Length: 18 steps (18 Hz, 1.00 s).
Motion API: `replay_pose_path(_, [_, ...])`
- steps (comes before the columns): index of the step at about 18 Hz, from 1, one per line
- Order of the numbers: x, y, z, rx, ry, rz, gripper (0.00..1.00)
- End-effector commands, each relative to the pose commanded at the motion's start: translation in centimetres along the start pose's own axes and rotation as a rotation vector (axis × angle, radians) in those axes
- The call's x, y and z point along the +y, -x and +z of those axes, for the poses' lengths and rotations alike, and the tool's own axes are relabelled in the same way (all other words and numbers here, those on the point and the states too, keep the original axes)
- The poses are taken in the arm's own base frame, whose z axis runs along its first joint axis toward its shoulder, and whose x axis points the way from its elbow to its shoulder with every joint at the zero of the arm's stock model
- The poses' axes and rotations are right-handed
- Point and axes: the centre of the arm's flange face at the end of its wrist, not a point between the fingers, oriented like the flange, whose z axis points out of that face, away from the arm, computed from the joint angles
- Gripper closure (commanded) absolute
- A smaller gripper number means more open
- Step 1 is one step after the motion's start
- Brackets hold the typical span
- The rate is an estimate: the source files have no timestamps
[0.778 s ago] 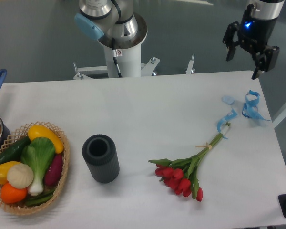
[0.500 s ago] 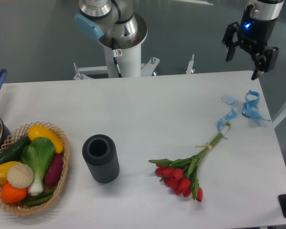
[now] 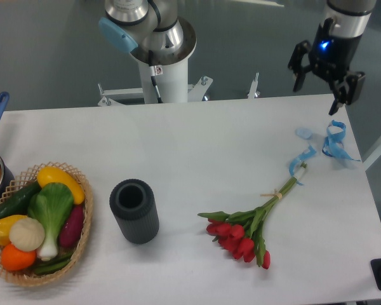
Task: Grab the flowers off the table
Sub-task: 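Move the open gripper down toward the tulip stems near the ribbon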
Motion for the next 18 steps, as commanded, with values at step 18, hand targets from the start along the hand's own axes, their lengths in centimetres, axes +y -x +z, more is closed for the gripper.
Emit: replay_pose_path(18, [-7.3,0.1,20.0,0.122,0.057,-0.067,0.0])
